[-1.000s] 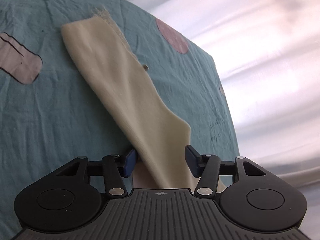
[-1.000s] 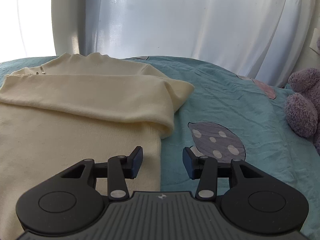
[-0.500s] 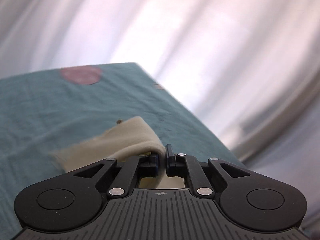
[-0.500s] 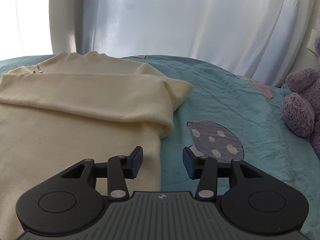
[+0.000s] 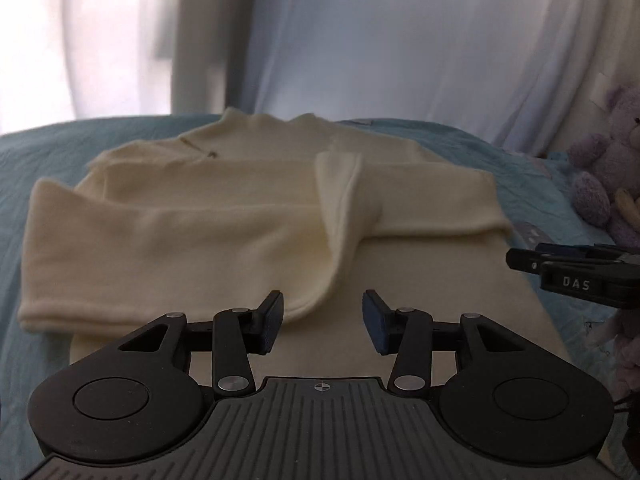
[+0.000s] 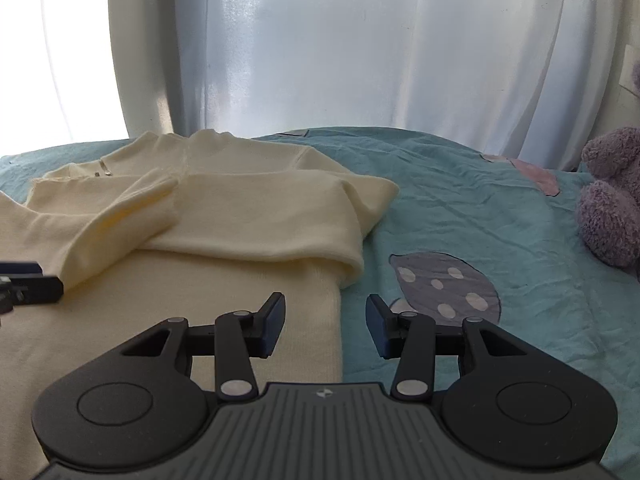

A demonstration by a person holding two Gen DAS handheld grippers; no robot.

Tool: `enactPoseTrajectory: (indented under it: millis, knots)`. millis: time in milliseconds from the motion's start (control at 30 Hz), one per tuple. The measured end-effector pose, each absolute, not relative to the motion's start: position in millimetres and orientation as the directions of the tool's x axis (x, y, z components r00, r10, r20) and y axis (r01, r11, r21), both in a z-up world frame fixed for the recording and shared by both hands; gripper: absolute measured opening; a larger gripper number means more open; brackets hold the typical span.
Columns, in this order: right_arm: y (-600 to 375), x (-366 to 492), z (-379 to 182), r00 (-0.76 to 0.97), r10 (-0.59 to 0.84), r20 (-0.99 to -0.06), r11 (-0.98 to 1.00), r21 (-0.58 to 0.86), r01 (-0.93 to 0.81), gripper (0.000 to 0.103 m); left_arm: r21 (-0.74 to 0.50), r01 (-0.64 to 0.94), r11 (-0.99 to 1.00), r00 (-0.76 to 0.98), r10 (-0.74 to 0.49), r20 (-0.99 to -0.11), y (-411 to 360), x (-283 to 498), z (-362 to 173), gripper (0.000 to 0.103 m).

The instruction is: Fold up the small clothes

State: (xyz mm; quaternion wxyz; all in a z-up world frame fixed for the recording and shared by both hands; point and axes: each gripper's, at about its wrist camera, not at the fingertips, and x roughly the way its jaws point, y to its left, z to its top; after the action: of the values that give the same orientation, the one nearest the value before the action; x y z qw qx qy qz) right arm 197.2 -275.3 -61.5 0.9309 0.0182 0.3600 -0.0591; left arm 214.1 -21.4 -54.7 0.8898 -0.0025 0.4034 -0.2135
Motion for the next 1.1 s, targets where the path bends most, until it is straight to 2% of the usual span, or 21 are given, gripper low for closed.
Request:
enactPoseTrajectory:
  millis: [133,267,367,567,633,667,700,800,867,1000,1067,1100]
  knots:
    - [-267,214,-53,0.736,0.076,-0.673,0.988,0.152,0.036,0.044,-0.183,0.254,0.950,0.619,-0.305,-0.723,13,222,-51,0.049]
    - [-246,251,-45,0.705,0.270,-0.656,0.939,0.340,-0.043,0.044,-0.167,0.216,0.962,0.613,-0.267,-0.744,24,225,-53,0.050]
    - [-215,281,-42,0.675,0.331,-0.659,0.929,0.355,-0.110,0.045,-0.153,0.181,0.971,0.608,-0.233,-0.758,29,222,-57,0.051]
    - [-153,320,-50,0.642,0.315,-0.699,0.949,0.250,-0.194,0.044,-0.181,0.116,0.977,0.608,-0.214,-0.764,41,222,-63,0.054]
    - [-140,327,-59,0.634,0.264,-0.727,0.964,0.189,-0.185,0.030,-0.192,0.115,0.975,0.609,-0.222,-0.761,42,223,-63,0.056]
    - [-135,328,-61,0.641,0.230,-0.732,0.973,0.149,-0.179,0.010,-0.194,0.115,0.974,0.610,-0.224,-0.760,41,224,-63,0.056]
    - [-132,328,-63,0.654,0.194,-0.731,0.979,0.105,-0.172,0.006,-0.198,0.116,0.973,0.610,-0.227,-0.759,42,223,-62,0.056]
    - [-147,320,-55,0.693,0.186,-0.697,0.982,0.107,-0.157,0.006,-0.218,0.113,0.969,0.611,-0.241,-0.754,44,225,-61,0.056]
    - [-175,303,-34,0.760,0.169,-0.627,0.985,0.129,-0.112,0.005,-0.234,0.110,0.966,0.614,-0.251,-0.748,46,229,-60,0.056]
    - [-241,270,-19,0.846,0.163,-0.507,0.961,0.277,-0.020,0.006,-0.250,0.110,0.962,0.614,-0.264,-0.744,45,239,-60,0.056]
    - [-266,259,-27,0.854,0.108,-0.509,0.963,0.268,0.038,0.006,-0.258,0.117,0.959,0.611,-0.274,-0.743,42,242,-60,0.056]
    - [-277,259,-36,0.831,0.086,-0.549,0.963,0.261,0.073,0.006,-0.262,0.120,0.958,0.606,-0.279,-0.745,40,243,-61,0.056]
